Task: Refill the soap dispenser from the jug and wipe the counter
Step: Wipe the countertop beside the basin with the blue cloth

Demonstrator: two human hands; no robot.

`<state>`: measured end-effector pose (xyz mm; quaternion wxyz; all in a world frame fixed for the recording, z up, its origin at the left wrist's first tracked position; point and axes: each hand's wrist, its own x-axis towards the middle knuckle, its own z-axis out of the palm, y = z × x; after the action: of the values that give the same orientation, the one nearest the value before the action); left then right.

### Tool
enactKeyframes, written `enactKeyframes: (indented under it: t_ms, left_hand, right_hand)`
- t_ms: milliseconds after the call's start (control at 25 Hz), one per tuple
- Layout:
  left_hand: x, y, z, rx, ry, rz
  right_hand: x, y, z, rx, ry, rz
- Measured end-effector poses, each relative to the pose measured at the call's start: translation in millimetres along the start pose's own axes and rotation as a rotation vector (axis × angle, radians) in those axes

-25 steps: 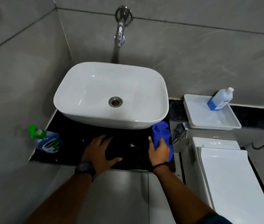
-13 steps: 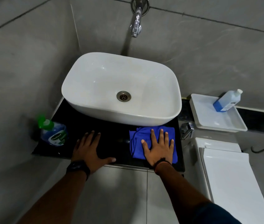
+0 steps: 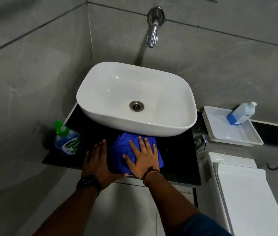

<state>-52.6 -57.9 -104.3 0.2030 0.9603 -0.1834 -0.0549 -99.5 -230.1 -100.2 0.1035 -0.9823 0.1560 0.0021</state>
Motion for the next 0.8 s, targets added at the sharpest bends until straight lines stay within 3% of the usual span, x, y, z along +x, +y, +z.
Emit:
enactKeyframes:
  t_ms: [120,360,560,800]
  left_hand:
    - [-4.8,-2.7,0.5,0.133,-0.057,0.054]
    - [-0.7,1.6,-7.7,0.129,-0.073,0.016]
    - [5.6,5.8,-17.1,0.11,-0.079,-0.006]
    - [7.4,12.7,-20.8,0.084,-0.076,-0.038]
  right_hand:
    - [-16.2,31.8,-6.5,-0.025,0.014,-0.013]
    - [-51.2,118.1,-26.5,-0.05,0.003,0.26]
    - [-31.3,78.2,-16.2,-0.049,0.033,0.41]
    - [5.3,-7.0,-4.0,0.005,-0.017,0.193]
